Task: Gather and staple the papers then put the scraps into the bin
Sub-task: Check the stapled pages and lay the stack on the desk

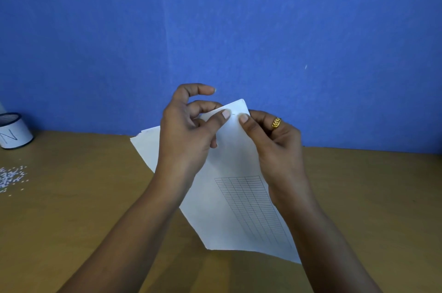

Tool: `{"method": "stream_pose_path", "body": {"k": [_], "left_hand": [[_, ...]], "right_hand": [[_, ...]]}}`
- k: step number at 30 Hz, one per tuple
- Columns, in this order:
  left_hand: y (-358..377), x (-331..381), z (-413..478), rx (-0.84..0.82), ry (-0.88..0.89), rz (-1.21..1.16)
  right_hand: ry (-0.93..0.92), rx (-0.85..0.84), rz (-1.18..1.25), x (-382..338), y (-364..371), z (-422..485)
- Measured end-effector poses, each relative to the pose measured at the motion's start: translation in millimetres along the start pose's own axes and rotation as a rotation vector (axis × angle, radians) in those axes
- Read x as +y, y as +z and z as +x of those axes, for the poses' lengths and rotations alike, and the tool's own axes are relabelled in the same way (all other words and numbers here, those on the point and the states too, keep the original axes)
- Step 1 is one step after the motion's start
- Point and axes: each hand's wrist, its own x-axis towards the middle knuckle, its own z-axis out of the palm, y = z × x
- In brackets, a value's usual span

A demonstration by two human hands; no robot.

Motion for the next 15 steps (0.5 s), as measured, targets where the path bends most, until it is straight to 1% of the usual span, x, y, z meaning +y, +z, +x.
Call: {"method": "stream_pose_path", "body": {"k": [12,15], "left_hand": [[0.4,-3.1,0.0,0.011,0.016,-0.005],[1.7,-6.4,-0.7,0.016,0.037,-0.025]], "right_hand": [[-0.026,-0.027,0.013,1.0,1.7,-1.3],[-0.025,-0.004,0.041,2.6,2.2,-0.4]]}}
